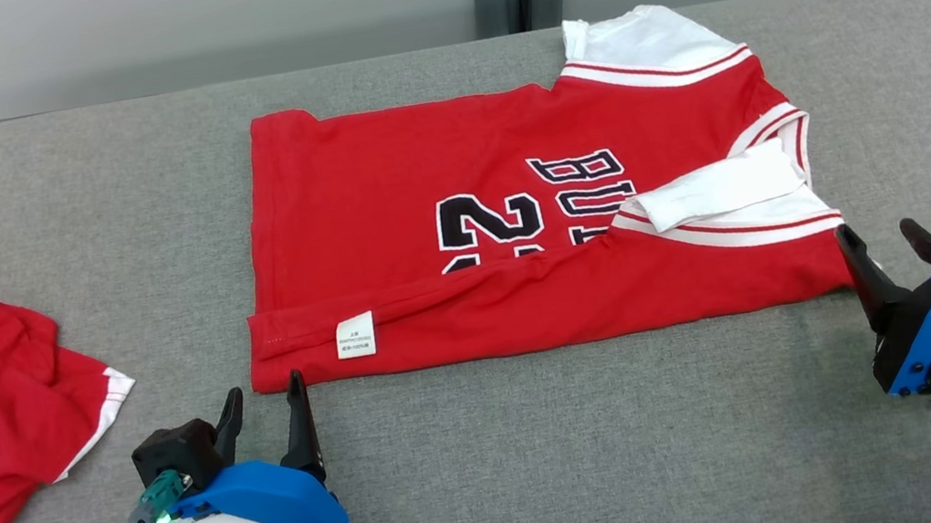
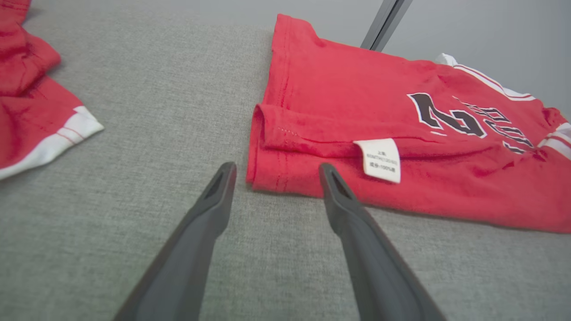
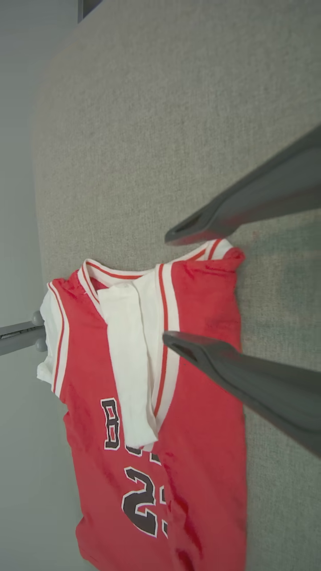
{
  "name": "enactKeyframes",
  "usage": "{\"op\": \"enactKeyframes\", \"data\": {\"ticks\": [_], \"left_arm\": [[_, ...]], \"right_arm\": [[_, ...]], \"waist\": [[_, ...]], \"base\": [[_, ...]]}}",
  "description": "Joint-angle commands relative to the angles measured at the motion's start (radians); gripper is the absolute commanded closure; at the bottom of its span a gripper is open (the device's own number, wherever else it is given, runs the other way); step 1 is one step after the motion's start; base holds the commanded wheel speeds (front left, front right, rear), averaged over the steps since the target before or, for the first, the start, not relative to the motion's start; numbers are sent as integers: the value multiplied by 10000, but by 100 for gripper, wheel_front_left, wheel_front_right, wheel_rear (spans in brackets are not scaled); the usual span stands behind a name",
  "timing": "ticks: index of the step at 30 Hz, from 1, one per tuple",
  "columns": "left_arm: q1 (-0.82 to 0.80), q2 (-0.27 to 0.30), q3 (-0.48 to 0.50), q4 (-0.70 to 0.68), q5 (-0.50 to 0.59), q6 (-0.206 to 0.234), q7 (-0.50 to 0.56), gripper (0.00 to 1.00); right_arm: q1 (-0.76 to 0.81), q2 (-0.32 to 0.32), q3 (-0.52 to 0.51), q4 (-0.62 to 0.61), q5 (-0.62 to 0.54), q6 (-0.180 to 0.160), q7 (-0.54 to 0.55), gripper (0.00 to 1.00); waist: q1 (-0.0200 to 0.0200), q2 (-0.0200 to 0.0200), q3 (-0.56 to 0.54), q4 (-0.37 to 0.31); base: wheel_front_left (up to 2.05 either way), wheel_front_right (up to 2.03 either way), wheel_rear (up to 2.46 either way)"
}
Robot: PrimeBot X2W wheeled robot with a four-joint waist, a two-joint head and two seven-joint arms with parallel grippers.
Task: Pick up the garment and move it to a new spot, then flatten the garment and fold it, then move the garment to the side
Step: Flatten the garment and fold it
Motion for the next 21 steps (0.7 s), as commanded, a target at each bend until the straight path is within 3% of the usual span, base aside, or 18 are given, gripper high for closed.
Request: {"op": "enactKeyframes", "data": {"ticks": [1,8,19,20,21], "left_arm": [[-38,11,3,93,64,64,24,0],[-702,-52,45,621,142,301,184,0],[-1212,-453,-396,1725,5,-36,1131,0],[-1218,-485,-421,1816,-10,-89,1178,5],[-1225,-517,-453,1912,-66,-175,1252,22]], "right_arm": [[24,124,-120,71,-119,2,29,0],[-560,597,-571,856,-997,2,-128,0],[-1255,740,-1079,2737,-1975,2,555,0],[-1244,748,-1024,2857,-1891,2,601,0],[-1225,753,-981,2994,-1793,2,730,0]], "waist": [[1,0,31,-31],[1,0,308,-70],[1,0,717,52],[1,0,729,52],[1,0,736,47]], "base": [[0,0,0],[0,0,0],[0,0,0],[0,0,0],[0,0,0]]}}
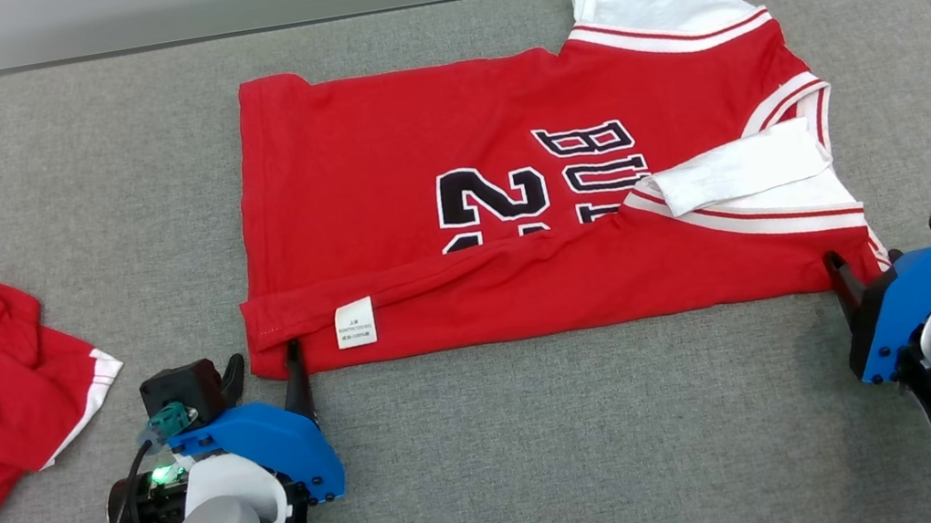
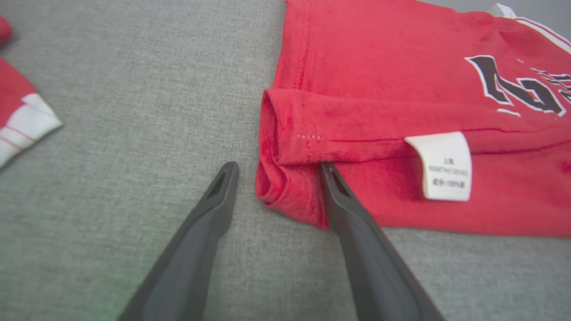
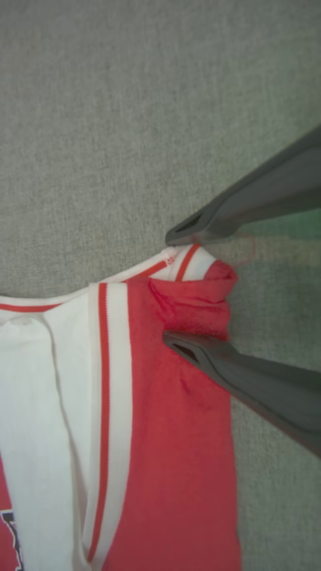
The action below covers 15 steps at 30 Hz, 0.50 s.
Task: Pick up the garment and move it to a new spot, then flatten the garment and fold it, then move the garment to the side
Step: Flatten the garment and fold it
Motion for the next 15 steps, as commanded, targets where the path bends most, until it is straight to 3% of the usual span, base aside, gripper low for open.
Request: {"op": "enactKeyframes", "data": {"ticks": [1,2,3,9,15], "left_arm": [[125,-107,-151,309,-133,-135,309,67],[131,-141,-166,356,-152,-230,311,100],[151,-189,-191,429,-221,-335,372,100],[166,-190,-10,526,-353,-614,-105,100],[390,89,77,129,-267,-506,-490,100]], "right_arm": [[166,44,145,366,34,3,320,0],[181,85,270,439,112,5,383,21],[179,97,335,468,191,14,400,99],[401,32,500,63,493,3,298,100],[1080,0,332,-1306,1005,2,187,100]], "waist": [[1,2,8,-11],[1,2,10,-21],[1,2,9,-30],[1,2,-179,-12],[1,2,-633,79]], "base": [[0,0,0],[0,0,0],[0,0,0],[0,0,0],[0,0,0]]}}
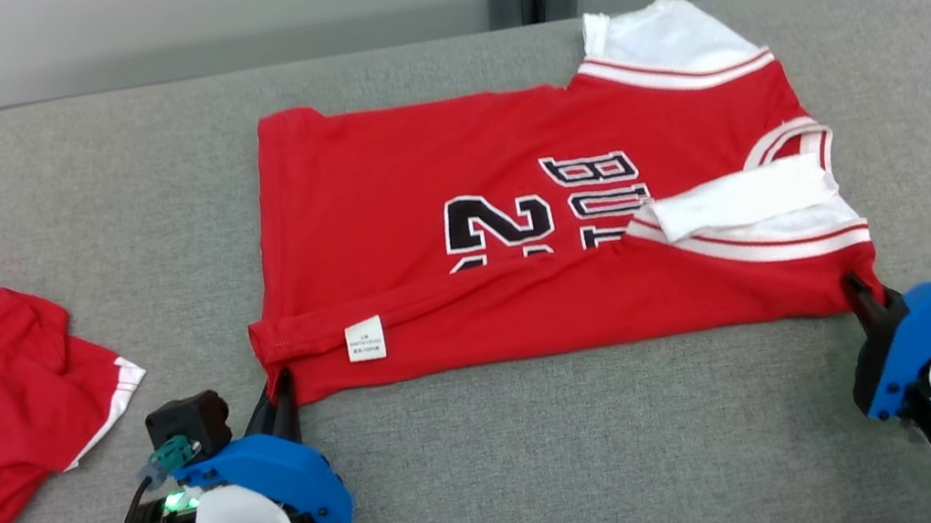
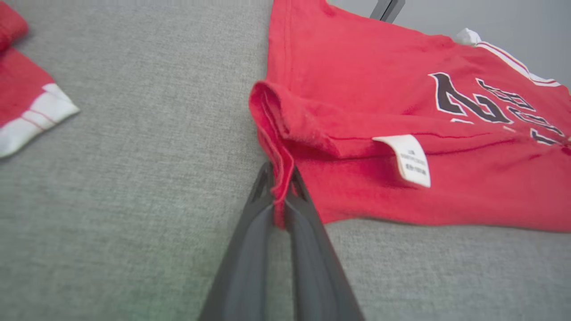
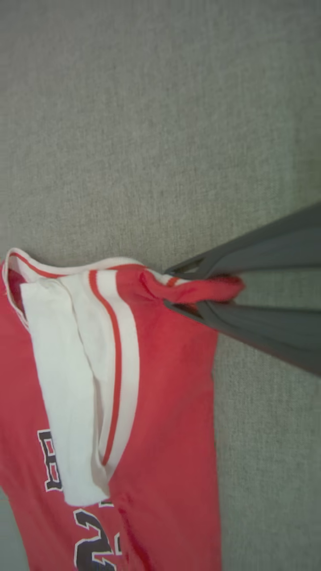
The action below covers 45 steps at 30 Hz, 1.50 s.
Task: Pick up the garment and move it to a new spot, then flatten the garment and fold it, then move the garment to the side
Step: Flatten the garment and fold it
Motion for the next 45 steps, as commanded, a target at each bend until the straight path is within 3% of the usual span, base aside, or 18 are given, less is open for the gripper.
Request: {"op": "enactKeyframes", "data": {"ticks": [1,9,13,22,23,24,25,30,37,41,45], "left_arm": [[194,175,42,-178,53,93,-24,100],[1524,795,192,-1969,-296,728,382,100],[2307,1187,97,-3167,-292,1372,815,100],[3606,1742,-92,-4941,-643,2262,1827,100],[3678,1769,-113,-5016,-644,2323,1897,100],[3697,1790,-116,-5081,-651,2350,1929,100],[3712,1800,-116,-5132,-650,2398,1954,0],[3569,1870,-117,-5382,-745,2232,2111,0],[2132,2311,10,-5815,-410,1935,2570,0],[992,2482,97,-5633,-405,1559,3089,0],[-182,2678,149,-5001,-586,804,3755,0]], "right_arm": [[365,-17,-39,-374,118,2,83,100],[2233,-19,-199,-2601,663,0,1147,100],[3151,-20,-375,-3505,1070,0,1588,100],[4179,-15,-460,-4132,1651,0,1808,100],[4201,-14,-452,-4088,1663,0,1773,71],[4204,-14,-442,-4024,1707,0,1771,0],[4189,-15,-438,-3988,1730,0,1734,0],[3759,-12,-322,-4090,1518,2,1439,0],[2551,-13,-23,-4718,734,3,1791,0],[1349,-297,412,-4502,699,2,2114,0],[-150,-813,1024,-3555,1031,3,2495,0]], "waist": [[-1,0,-139,-25],[-1,0,-642,24],[-1,0,-760,85],[-1,0,-788,116],[-1,0,-787,121],[-1,0,-789,124],[-1,0,-795,123],[-1,0,-847,127],[-1,0,-901,151],[-1,0,-836,25],[-1,0,-578,-205]], "base": [[0,0,0],[0,0,0],[0,0,0],[0,0,0],[0,0,0],[0,0,0],[0,0,0],[0,0,0],[0,0,0],[0,0,0],[0,0,0]]}}
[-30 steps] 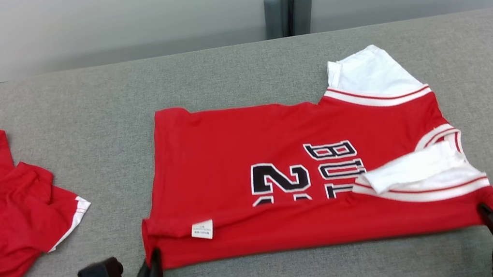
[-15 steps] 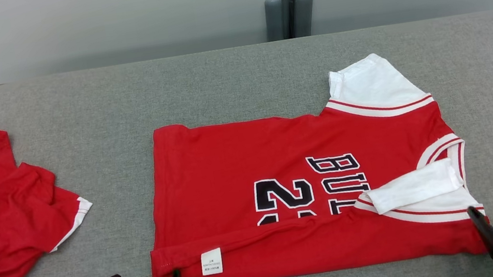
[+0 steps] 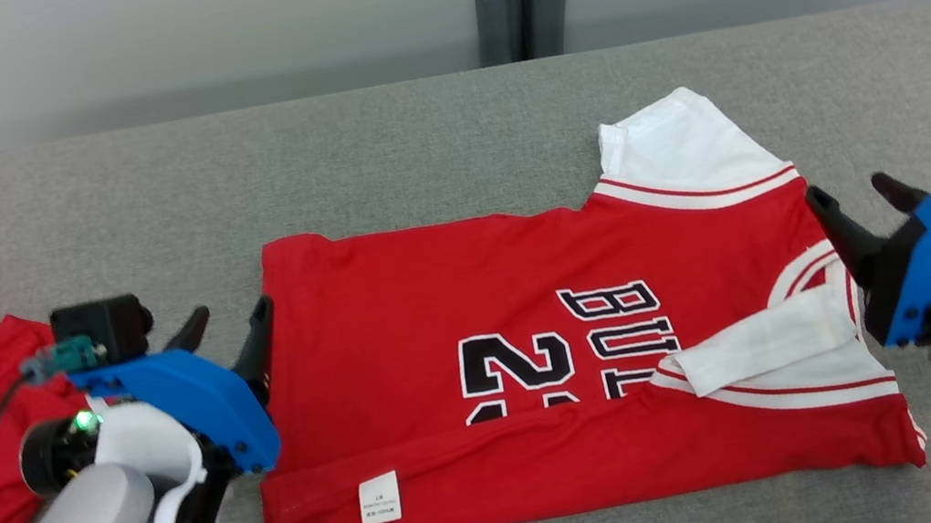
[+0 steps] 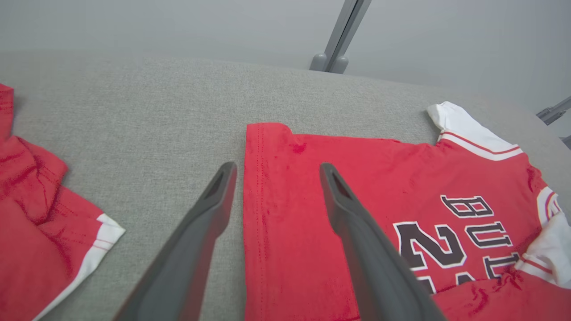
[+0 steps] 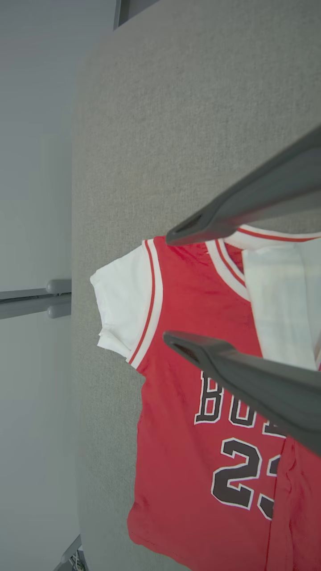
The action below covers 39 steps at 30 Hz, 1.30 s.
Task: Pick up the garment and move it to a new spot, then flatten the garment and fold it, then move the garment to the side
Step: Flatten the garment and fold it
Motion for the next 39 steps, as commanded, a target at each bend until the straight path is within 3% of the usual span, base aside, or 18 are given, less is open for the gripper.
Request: {"op": "enactKeyframes", "data": {"ticks": [1,7,14,22,31,32,33,39], "left_arm": [[-624,104,121,382,-214,-385,329,0],[-2316,569,159,1256,-746,-1681,1798,0],[-3515,900,-270,1925,-635,-2347,3228,0],[-4431,933,-648,2727,20,-2389,3566,0],[-4777,1024,-1050,3175,469,-2269,4035,0],[-4757,1019,-1107,3206,510,-2310,4082,58],[-4739,989,-1137,3204,515,-2312,4080,100],[-4665,550,-1300,3018,461,-2345,3920,100]], "right_arm": [[-843,-307,309,616,233,2,275,0],[-3355,-951,1273,2283,796,2,1125,0],[-5366,-1050,2011,3531,1331,2,921,0],[-6853,-1063,2955,4909,1318,2,85,0],[-7519,-1274,3438,5998,1580,2,-615,0],[-7580,-1300,3465,6071,1595,2,-669,0],[-7639,-1331,3475,6169,1601,2,-675,0],[-8094,-1565,3354,6929,1215,2,-770,0]], "waist": [[-1,-1,191,-142],[-1,-1,950,-480],[-1,-1,1756,-742],[-1,-1,2763,-954],[-1,-1,3215,-964],[-1,-1,3254,-950],[-1,-1,3307,-923],[-1,-1,3666,-493]], "base": [[0,0,0],[0,0,0],[0,0,0],[0,0,0],[0,0,0],[0,0,0],[0,0,0],[0,0,0]]}}
